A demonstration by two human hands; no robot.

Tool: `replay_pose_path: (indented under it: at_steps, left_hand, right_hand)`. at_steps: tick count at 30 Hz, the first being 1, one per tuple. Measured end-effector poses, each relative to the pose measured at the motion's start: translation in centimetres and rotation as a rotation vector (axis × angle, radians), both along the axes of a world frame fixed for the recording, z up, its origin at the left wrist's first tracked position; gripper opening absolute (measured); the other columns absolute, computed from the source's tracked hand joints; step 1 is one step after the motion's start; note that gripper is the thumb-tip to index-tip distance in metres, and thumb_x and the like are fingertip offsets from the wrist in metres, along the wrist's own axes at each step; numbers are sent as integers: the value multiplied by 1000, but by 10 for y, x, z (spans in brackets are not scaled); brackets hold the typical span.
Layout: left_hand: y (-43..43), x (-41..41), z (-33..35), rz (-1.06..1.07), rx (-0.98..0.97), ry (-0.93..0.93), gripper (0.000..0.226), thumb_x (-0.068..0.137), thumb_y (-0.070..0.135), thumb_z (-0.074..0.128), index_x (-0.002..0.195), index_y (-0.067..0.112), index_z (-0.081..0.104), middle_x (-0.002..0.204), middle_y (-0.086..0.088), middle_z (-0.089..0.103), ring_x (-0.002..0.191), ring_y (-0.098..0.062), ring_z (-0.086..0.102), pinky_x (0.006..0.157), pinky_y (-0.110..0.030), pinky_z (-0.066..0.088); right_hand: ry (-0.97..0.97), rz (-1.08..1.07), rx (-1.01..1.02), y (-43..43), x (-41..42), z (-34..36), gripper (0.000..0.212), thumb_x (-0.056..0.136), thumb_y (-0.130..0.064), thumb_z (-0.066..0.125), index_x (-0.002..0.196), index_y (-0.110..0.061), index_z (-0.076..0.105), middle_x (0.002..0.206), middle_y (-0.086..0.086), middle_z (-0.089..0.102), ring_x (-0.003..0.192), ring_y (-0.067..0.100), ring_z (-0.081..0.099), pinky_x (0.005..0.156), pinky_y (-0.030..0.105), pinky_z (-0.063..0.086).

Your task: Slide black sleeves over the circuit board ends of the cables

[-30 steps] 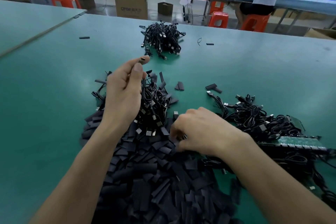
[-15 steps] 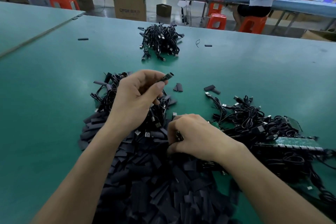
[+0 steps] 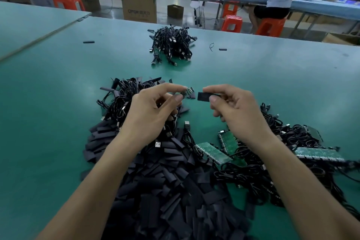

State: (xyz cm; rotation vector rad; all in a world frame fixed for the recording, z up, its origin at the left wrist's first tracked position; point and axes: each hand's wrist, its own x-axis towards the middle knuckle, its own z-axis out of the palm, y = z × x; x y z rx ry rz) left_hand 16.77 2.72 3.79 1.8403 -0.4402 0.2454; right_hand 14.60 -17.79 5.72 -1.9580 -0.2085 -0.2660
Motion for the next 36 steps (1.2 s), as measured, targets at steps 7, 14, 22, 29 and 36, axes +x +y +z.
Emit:
replay_pose_path:
  at_steps: [7,14,22,29,36]
  left_hand:
    - [-3,-3,0,21,28,24,16,91,21,73,104,30,73,78,9,73,70,-8,70,71,-34,61]
    - [-6,-6,4,10,3,42,11,90,17,73,93,27,73,75,7,75,63,-3,68,63,-16,53]
    - [-5,-5,4,-2,11,49,8,89,20,74,90,28,75,75,11,75,61,-4,67,63,-17,54]
    - [-6,-4,4,-17,-4,73,8,91,22,73,88,29,74,73,11,75,59,-2,65,58,-14,49]
    - [-6,-4,2,-46,-7,83,8,92,19,71,90,26,75,74,10,75,59,-1,63,56,-13,48]
  right_hand:
    - [-53,0,35,0,0,-6,23,85,-18,78,96,-37,71,86,-22,74,78,-3,67,73,10,49]
    - [-116,-15,66,1,0,-9,20,83,-20,77,96,-34,71,76,-15,74,68,4,70,65,10,48]
    - [-173,-85,92,4,-1,-14,16,84,-23,78,89,-37,73,71,-8,74,68,8,72,63,18,52]
    - [-172,-71,87,6,-3,-15,12,82,-29,78,91,-35,74,71,-7,74,67,9,71,64,18,51]
    - [-171,-56,47,7,-5,-16,23,77,-34,76,99,-33,72,75,-14,74,66,5,70,66,11,49]
